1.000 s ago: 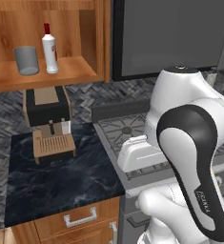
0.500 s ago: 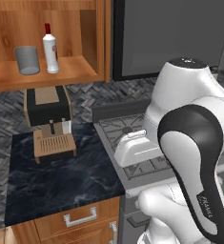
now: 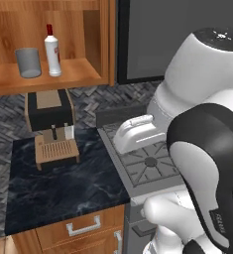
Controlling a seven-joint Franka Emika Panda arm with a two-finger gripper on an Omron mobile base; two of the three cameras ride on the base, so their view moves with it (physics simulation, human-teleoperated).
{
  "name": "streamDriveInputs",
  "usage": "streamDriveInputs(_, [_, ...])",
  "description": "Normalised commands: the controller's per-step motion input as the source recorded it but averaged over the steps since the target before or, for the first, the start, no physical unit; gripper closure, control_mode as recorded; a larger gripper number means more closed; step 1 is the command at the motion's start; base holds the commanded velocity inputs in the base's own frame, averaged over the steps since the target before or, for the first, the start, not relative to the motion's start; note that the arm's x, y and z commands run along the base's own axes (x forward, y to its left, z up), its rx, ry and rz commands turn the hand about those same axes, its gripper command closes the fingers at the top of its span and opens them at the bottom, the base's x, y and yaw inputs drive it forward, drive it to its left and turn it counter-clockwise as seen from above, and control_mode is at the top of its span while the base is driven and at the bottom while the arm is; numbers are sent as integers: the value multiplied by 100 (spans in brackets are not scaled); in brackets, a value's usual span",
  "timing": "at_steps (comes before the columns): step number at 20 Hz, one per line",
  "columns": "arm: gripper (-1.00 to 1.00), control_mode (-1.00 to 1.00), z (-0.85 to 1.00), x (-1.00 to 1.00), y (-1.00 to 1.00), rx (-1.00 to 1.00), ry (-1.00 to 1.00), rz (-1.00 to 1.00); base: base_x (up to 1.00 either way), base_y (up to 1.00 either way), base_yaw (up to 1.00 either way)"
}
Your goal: There is a bowl on the dining counter. Grab a lemon wedge from the fridge and place it in the bowl. Then get the liquor bottle and glass cup from the cabinet and place them next to the bowl.
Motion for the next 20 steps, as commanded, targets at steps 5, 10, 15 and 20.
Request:
streamDriveInputs(5, [-100, -100, 52, 38, 1, 0, -11, 0, 0, 0, 0])
streamDriveInputs(10, [-100, -100, 51, 33, 2, 0, -14, 0, 0, 0, 0])
streamDriveInputs(15, [-100, -100, 32, 31, 12, 1, -22, 0, 0, 0, 0])
streamDriveInputs(20, [-100, -100, 16, 25, 15, 2, -28, 0, 0, 0, 0])
